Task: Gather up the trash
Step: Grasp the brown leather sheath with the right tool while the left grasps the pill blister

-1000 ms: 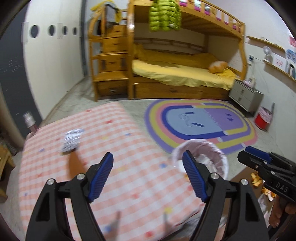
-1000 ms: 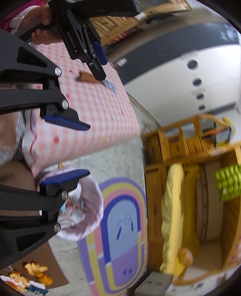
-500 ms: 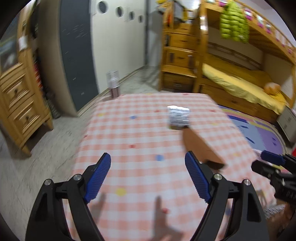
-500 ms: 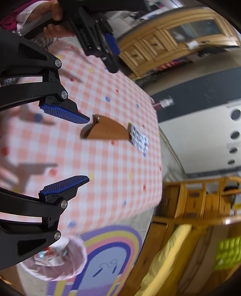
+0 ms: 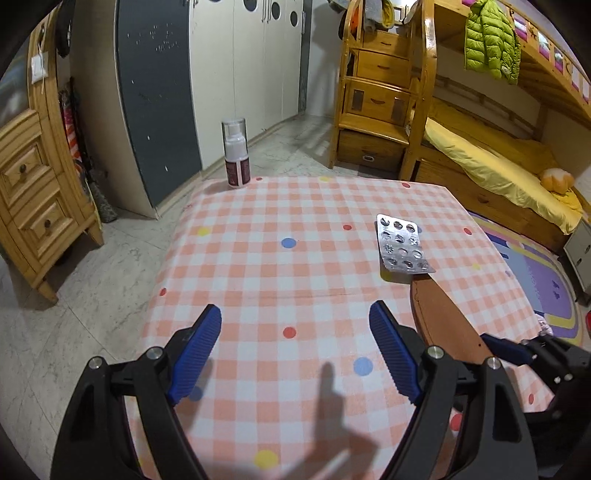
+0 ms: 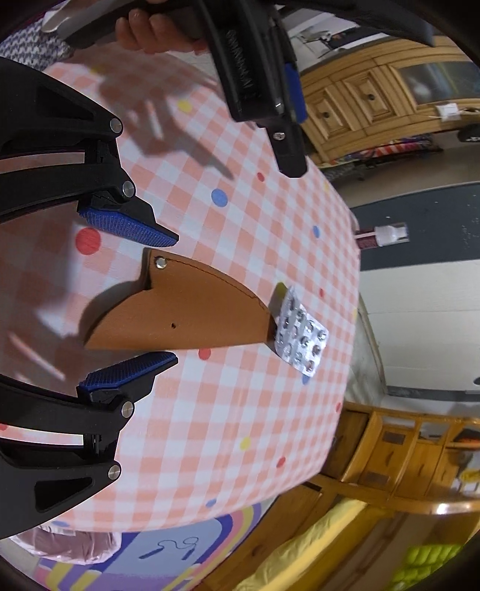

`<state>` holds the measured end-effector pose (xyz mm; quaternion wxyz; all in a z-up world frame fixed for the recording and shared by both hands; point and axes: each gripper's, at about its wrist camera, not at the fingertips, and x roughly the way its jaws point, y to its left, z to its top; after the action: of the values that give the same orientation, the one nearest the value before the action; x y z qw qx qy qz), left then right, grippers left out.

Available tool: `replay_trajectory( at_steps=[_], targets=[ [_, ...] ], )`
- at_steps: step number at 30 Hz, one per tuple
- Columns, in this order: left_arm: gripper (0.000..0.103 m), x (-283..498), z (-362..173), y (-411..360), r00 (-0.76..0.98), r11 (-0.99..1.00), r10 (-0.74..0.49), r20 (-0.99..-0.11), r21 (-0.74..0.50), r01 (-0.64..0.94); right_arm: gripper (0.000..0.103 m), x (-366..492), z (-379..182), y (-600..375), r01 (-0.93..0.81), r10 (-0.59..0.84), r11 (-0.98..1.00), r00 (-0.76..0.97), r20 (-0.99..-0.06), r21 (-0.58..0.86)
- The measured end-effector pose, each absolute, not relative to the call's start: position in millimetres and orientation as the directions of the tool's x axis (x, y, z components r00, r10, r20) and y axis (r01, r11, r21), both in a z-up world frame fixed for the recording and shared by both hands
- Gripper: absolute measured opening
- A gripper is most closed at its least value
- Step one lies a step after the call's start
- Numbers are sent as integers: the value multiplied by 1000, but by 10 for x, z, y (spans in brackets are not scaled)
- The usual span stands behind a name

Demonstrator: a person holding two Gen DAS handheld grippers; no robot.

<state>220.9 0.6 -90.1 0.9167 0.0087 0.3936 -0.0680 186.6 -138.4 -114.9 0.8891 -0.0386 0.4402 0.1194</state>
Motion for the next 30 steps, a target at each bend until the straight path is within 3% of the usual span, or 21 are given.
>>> replay_trajectory(
  at_steps=[6,9,16,25,30],
  targets=[
    [81,2156,-904,131,695,997,-70,-716,-19,80,56,1805,-1142,-1249,-269,123,961,610,-783,-59],
    [90,2095,-884,178,710,998,-61,-701,-19,67,55,1625,-1068,-1247,-271,107,959,626,-773,-87],
    [95,2062,-894,-44,715,994,-84,-694,-9,108,55,1380,-682,-1596,-158,77,985,743,-665,-63],
    [94,2208,-1054,-701,661,971,-150,-736,15,237,55,1835,-714,-2105,-28,24,1000,735,-678,4],
    [85,2435,-1191,-965,612,967,-148,-777,17,256,55,1899,-665,-2353,50,-34,999,754,-656,6]
  ],
)
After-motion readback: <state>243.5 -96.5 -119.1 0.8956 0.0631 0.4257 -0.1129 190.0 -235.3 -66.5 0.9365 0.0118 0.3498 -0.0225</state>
